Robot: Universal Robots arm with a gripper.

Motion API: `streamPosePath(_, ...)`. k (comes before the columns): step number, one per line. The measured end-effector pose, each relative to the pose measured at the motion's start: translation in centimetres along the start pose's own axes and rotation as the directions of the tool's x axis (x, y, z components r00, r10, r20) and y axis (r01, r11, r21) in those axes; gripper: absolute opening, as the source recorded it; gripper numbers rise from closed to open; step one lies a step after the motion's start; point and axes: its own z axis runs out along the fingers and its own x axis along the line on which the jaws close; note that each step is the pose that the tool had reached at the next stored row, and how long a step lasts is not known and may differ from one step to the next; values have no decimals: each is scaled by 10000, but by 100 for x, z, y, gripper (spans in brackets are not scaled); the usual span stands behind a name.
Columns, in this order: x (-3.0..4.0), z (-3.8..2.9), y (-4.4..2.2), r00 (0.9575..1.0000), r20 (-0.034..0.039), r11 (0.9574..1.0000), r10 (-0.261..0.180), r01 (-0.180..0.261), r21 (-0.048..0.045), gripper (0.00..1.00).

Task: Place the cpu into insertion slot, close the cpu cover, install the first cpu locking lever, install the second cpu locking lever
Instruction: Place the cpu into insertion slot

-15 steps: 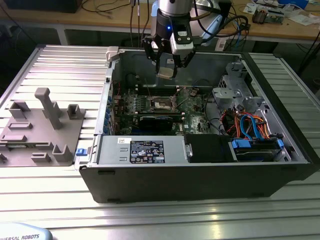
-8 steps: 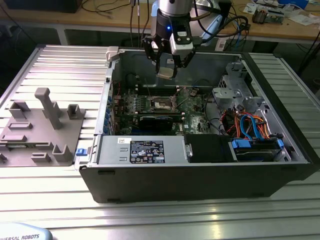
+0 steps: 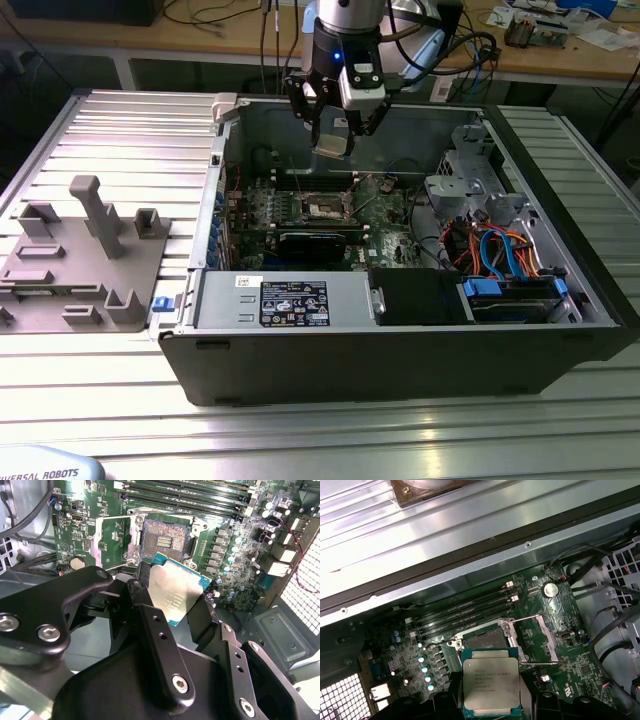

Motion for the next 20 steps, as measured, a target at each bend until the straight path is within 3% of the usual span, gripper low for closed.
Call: streamPosePath(20, 0, 6, 0, 9997, 10, 9997, 224, -224, -4, 54)
